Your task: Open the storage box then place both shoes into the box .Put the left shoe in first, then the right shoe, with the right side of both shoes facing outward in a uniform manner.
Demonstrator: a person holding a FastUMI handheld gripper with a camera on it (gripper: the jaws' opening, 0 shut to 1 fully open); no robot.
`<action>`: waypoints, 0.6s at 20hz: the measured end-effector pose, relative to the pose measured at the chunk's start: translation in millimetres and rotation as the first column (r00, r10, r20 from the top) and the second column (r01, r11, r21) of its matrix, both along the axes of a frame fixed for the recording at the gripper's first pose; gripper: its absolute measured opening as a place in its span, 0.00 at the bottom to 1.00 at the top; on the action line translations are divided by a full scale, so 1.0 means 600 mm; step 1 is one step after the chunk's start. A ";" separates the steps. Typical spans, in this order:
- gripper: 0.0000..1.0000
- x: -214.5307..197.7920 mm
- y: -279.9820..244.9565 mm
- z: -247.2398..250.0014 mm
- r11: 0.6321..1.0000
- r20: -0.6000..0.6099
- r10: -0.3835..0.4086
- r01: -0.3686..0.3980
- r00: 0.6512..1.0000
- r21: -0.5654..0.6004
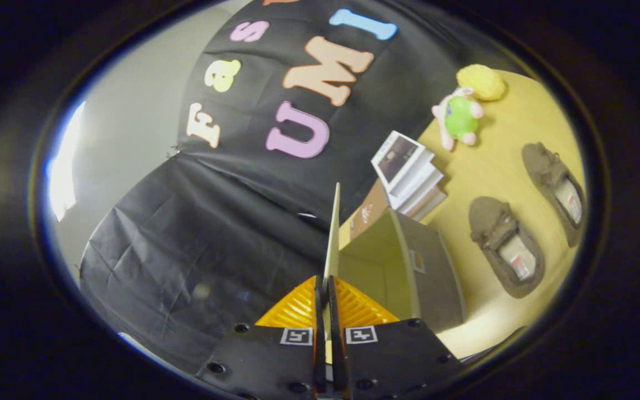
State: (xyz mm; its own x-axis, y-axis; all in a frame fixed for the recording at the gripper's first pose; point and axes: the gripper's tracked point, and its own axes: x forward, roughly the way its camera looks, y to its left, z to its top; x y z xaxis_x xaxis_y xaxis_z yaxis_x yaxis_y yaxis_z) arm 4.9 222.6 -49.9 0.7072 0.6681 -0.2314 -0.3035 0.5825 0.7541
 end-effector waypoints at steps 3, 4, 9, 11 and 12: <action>0.09 -0.010 0.061 0.039 0.997 0.043 0.071 -0.071 0.997 -0.003; 0.10 -0.015 0.083 0.050 0.996 0.052 0.092 -0.092 0.994 0.002; 0.12 -0.020 0.193 0.069 0.977 0.104 0.212 -0.210 0.972 -0.036; 0.13 -0.026 0.235 0.077 0.967 0.126 0.252 -0.247 0.959 -0.059; 0.13 -0.030 0.253 0.080 0.962 0.138 0.272 -0.263 0.952 -0.076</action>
